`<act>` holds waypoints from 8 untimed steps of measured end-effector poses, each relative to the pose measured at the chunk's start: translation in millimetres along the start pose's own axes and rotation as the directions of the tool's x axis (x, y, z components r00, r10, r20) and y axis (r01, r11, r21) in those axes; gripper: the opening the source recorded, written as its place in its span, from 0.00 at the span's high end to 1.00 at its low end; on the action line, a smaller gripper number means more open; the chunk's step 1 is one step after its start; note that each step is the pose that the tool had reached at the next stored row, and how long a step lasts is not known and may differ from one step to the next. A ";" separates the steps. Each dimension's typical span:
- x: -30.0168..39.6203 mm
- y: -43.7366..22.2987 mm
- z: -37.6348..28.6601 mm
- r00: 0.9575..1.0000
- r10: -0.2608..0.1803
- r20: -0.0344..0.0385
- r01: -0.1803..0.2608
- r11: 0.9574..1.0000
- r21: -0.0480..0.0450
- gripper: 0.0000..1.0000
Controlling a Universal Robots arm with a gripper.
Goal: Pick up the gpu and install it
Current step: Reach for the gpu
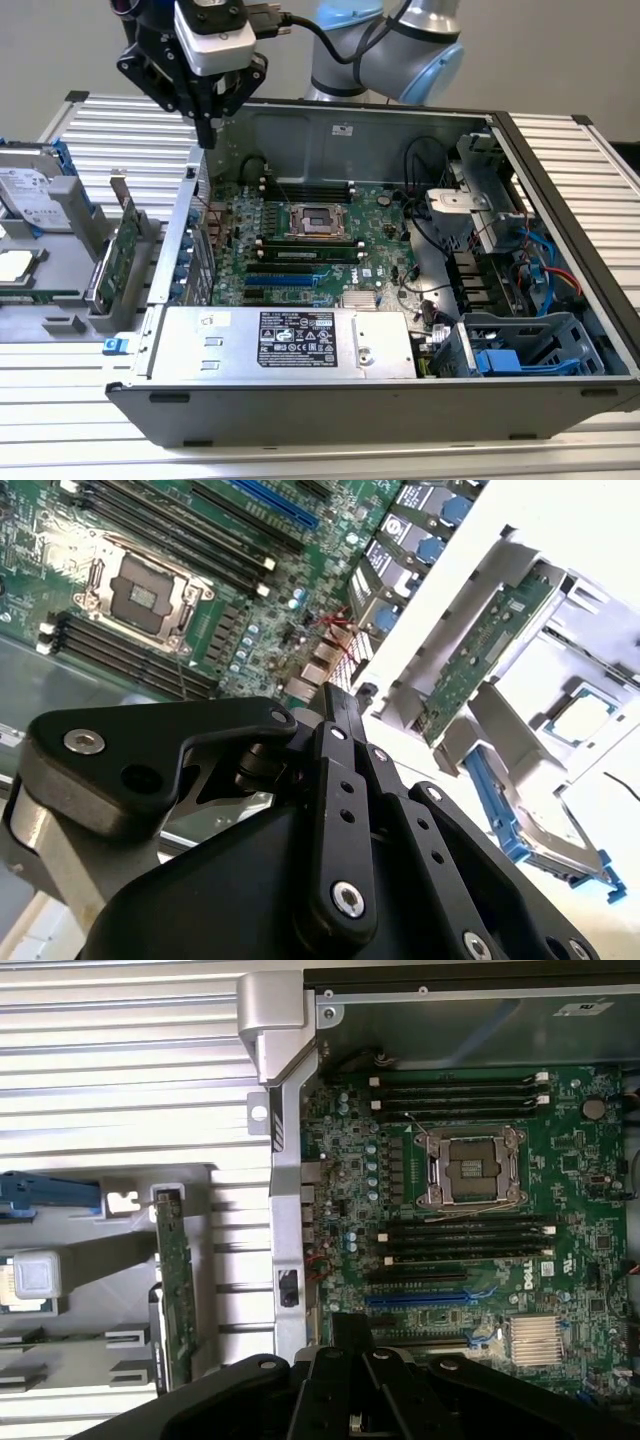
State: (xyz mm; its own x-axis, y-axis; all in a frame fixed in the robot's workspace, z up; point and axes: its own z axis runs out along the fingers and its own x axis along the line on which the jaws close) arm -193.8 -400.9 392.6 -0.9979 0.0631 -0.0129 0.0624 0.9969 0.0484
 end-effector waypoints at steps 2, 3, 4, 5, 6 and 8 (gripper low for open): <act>0.5 0.0 0.0 1.000 0.000 0.000 0.000 1.000 0.000 1.00; 0.8 -0.1 0.0 1.000 0.000 0.000 0.000 1.000 0.000 1.00; 1.1 -0.1 0.0 1.000 0.000 0.000 0.000 1.000 0.000 1.00; 1.4 -0.1 0.0 1.000 0.000 0.000 0.000 1.000 0.000 1.00; 1.7 -0.1 0.0 1.000 0.000 0.000 0.000 1.000 0.000 1.00; 2.4 -0.2 0.0 1.000 0.000 0.000 0.000 1.000 0.000 1.00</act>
State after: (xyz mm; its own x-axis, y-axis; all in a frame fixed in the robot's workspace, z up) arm -196.1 -400.9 392.6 -0.9979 0.0631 -0.0130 0.0624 0.9969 0.0484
